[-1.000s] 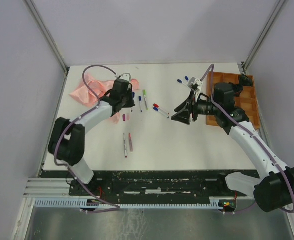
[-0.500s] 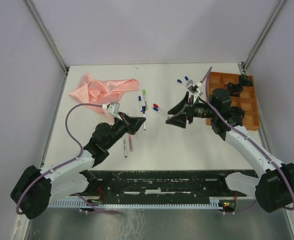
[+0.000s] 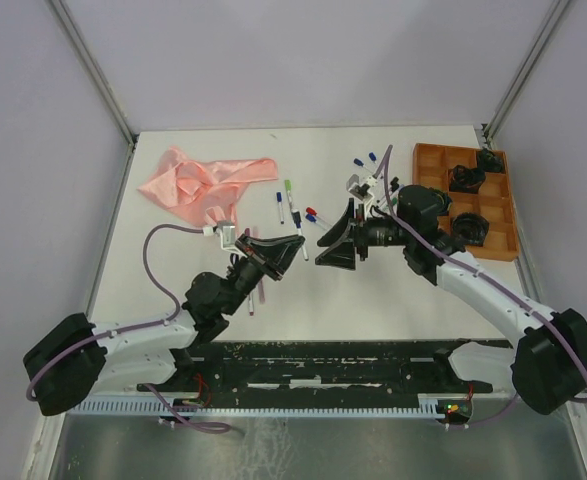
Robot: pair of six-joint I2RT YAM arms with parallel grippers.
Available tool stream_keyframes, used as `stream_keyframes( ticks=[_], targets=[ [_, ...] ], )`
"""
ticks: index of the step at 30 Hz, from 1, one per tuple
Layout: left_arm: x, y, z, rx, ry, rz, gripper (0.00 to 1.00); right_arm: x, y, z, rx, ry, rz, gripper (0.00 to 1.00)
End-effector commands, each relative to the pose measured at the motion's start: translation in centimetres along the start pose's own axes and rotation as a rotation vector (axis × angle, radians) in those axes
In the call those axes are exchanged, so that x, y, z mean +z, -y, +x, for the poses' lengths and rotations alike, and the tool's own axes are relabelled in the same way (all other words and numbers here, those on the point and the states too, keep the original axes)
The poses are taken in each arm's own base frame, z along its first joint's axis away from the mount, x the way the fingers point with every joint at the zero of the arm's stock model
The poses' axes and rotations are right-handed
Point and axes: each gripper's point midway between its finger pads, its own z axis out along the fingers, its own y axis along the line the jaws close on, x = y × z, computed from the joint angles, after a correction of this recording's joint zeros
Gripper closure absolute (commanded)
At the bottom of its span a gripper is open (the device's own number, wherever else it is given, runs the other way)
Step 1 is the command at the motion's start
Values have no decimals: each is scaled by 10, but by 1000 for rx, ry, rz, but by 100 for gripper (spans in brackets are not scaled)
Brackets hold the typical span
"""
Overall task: Open the pen caps
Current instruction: Open the pen cap from the pen.
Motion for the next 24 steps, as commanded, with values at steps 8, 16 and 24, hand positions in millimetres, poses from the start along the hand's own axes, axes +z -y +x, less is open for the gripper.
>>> stream_keyframes(
  ticks=[8,16,24],
  targets=[
    [19,34,-10,20,91,71,97,16,7,6,-12,3,40,34],
    [25,38,-3,21,87,80,97,16,7,3,-12,10,46,62],
    [25,32,-1,35,82,49,96,17,5,1,-14,6,35,95]
  ],
)
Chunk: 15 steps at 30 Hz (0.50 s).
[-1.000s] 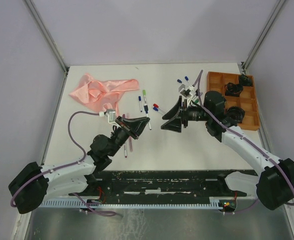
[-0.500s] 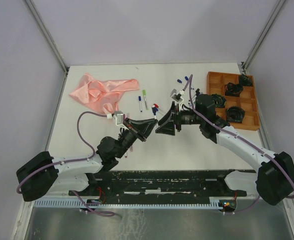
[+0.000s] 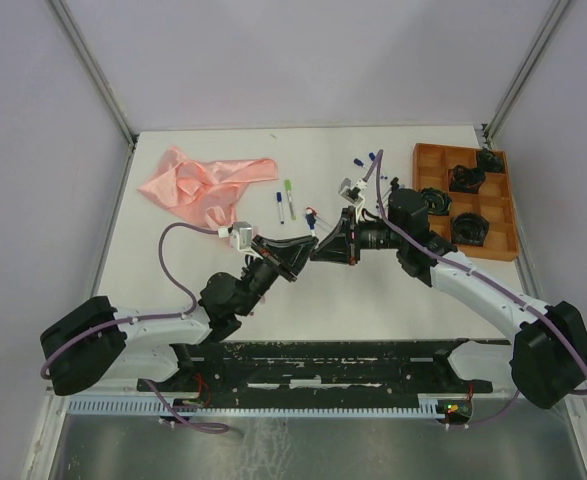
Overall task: Open the pen caps
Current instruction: Open the pen cap from the pen.
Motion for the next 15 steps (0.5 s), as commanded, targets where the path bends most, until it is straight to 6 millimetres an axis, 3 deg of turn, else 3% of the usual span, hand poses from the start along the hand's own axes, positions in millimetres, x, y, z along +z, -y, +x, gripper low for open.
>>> stream_keyframes(
  ticks=[1,9,13,15],
  targets=[
    [9,17,-26,3,87,29,94,1,-3,-13,-54,30,-4,97],
    [2,7,-26,-14,17,-70,39,-2,-5,-12,-78,-4,-4,100],
    [1,1,-36,-64,-7,-129,27,-2,-6,-11,-86,-14,-11,100],
    [4,-2,-38,-99,-34,-144,26,-2,-7,-11,-91,-17,-15,100]
  ],
)
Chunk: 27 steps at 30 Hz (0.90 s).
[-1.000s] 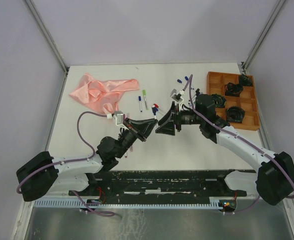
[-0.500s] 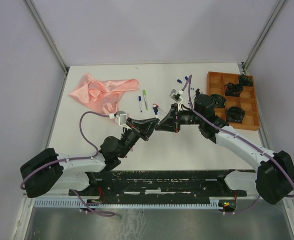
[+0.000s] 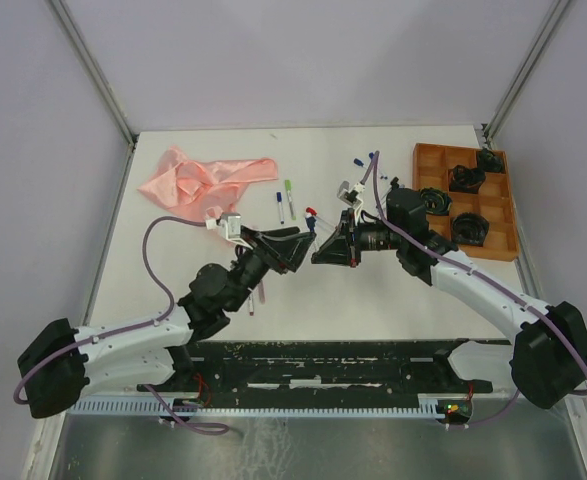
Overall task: Open the pen caps
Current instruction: Open the pen cap from the pen.
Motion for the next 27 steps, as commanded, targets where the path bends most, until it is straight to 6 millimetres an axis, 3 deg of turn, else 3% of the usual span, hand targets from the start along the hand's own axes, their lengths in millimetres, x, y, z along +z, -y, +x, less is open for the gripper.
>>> stream_keyframes(
  ticks=[1,8,19,26,27],
  targets=[
    [10,-1,-14,-94,-36,-53,26,-1,-10,-20,-82,22,-24,100],
    [24,1,-15,-110,-99,-82,32,-2,-11,-18,-86,9,-31,100],
    [38,3,-10,-98,-152,-69,51,-2,-11,-16,-91,-2,-40,100],
    [39,5,-9,-98,-180,-35,75,-2,-13,-14,-95,-15,-53,100],
    [39,4,-9,-95,-179,-31,84,-2,-13,-14,-97,-17,-57,100]
  ],
)
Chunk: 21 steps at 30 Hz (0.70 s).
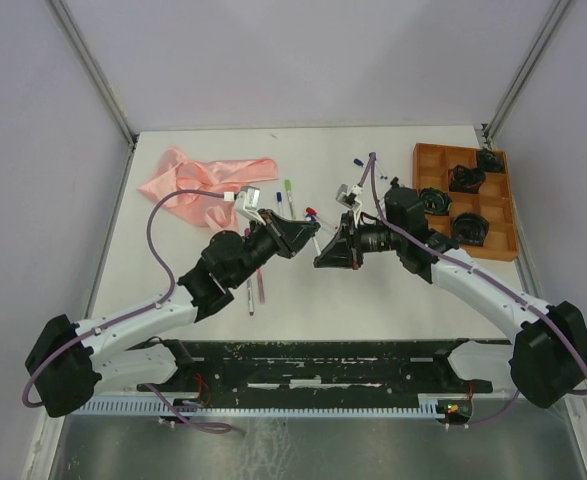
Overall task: Open the pen caps
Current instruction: Open the pen cap from the pen.
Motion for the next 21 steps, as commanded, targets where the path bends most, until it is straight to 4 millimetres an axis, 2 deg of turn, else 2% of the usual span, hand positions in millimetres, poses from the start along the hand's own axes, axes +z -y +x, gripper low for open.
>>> stream_keyframes(
  ticks=[1,2,4,9,11,15,21],
  targets=[
    [4,15,-17,-19,25,51,90,-1,-13,-24,-97,31,-50,100],
    [4,14,-17,-15,22,54,96,-1,-14,-24,-99,29,-54,100],
    [4,13,-17,-4,19,57,97,-1,-15,-24,-102,28,-57,99],
    [3,8,-13,12,20,64,97,-6,-14,-39,-48,86,-40,71],
    [3,8,-10,4,21,79,97,-10,-14,-46,-38,126,-28,65],
    [4,8,-6,-15,24,98,97,-12,-10,-51,-12,163,-4,64],
    [4,12,-9,-16,37,116,97,-9,-6,-48,17,162,-2,67]
  ],
)
